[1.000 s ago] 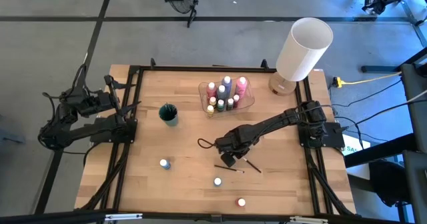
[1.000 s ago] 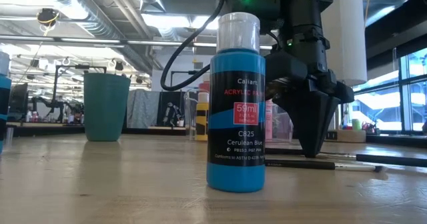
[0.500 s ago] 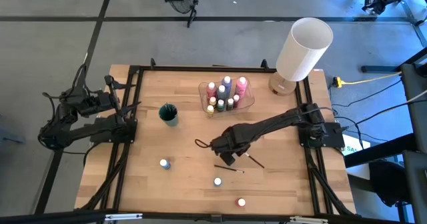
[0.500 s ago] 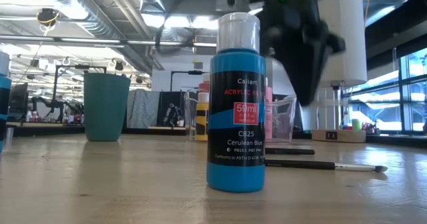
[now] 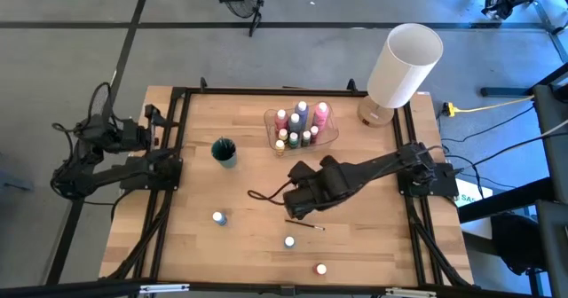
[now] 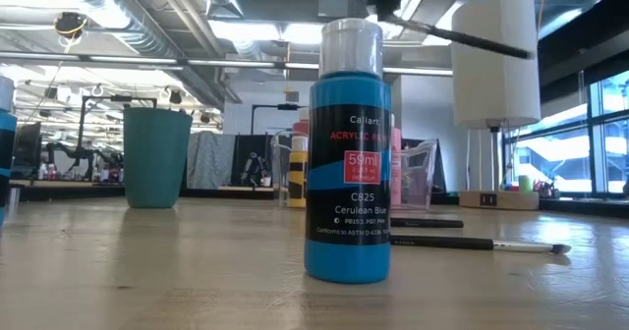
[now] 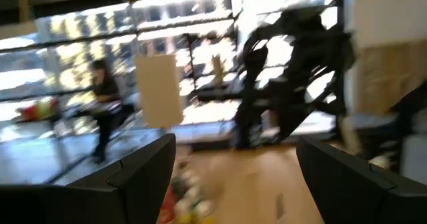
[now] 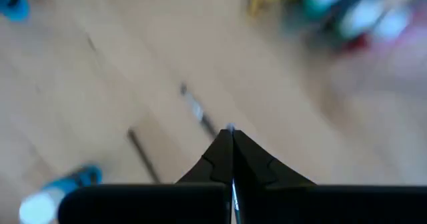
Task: Pick & Place Paint Supplies
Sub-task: Put the black paint brush into the green cup
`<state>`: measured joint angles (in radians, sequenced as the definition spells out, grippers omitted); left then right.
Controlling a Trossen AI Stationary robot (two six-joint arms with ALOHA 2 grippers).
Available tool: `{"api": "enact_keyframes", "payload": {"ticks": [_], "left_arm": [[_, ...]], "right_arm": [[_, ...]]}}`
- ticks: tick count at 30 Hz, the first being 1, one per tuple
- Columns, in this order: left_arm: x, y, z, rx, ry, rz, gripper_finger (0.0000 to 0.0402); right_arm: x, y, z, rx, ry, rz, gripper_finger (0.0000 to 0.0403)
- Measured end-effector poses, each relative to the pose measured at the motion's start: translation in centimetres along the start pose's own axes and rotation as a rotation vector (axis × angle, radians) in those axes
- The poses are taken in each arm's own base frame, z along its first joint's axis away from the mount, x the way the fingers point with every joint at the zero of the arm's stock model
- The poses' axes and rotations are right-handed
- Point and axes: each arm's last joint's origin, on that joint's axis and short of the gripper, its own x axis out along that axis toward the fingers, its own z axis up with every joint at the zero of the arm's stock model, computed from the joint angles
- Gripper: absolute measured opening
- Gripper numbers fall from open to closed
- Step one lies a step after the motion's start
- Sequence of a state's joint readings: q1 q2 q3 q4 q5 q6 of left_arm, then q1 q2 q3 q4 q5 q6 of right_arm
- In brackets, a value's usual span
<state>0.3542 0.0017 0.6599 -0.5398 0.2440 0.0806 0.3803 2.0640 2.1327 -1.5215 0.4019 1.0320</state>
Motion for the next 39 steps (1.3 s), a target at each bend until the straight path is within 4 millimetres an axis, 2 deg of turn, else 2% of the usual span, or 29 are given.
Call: {"api": "enact_keyframes", "payload": {"ticks": [2,5,11,16,23,31,39], "left_arm": [[0.4,-0.1,0.2,-0.038,-0.067,-0.054,0.0308],[1.5,0.0,-0.7,-0.103,-0.121,-0.097,0.0308],[4.3,0.2,-5.1,-0.122,-0.093,-0.144,0.0308],[5.6,0.3,-7.7,-0.158,-0.160,-0.183,0.0308],[6.1,0.0,-8.7,-0.158,-0.260,-0.243,0.0308],[7.3,-0.8,-8.8,-0.146,-0.239,-0.288,0.0308],[9.1,-1.6,-8.3,-0.058,-0.165,-0.185,0.0308]], "right_arm": [[-1.0,0.0,0.2,-0.033,-0.100,-0.023,0.0000],[-2.1,0.2,0.9,-0.081,-0.237,-0.027,0.0000],[-3.1,2.2,2.8,-0.170,-0.483,0.074,0.0000],[-3.9,3.8,4.0,-0.213,-0.627,0.201,0.0000],[-5.0,4.5,5.7,-0.249,-0.777,0.288,0.0000],[-5.3,3.7,9.4,-0.344,-0.899,0.502,0.0000],[-4.0,2.4,11.4,-0.385,-0.912,0.446,0.0000]]}}
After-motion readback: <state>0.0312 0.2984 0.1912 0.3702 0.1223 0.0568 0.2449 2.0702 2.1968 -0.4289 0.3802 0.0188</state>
